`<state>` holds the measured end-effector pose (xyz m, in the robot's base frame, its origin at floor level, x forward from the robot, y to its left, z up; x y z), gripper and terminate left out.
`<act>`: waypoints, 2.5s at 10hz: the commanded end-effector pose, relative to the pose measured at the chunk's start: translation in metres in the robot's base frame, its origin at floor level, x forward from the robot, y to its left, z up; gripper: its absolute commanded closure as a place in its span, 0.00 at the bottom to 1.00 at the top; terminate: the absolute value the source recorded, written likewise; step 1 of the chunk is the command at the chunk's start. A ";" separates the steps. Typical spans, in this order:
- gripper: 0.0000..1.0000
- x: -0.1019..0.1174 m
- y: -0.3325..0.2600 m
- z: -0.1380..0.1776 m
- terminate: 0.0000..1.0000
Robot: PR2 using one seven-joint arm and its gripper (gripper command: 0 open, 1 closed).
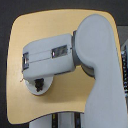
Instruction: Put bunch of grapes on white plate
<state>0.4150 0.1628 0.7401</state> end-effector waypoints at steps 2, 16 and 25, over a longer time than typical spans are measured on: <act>0.00 0.002 -0.003 -0.002 0.00; 0.00 0.003 -0.012 0.017 0.00; 0.00 0.076 -0.023 0.158 0.00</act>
<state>0.4554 0.1450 0.8369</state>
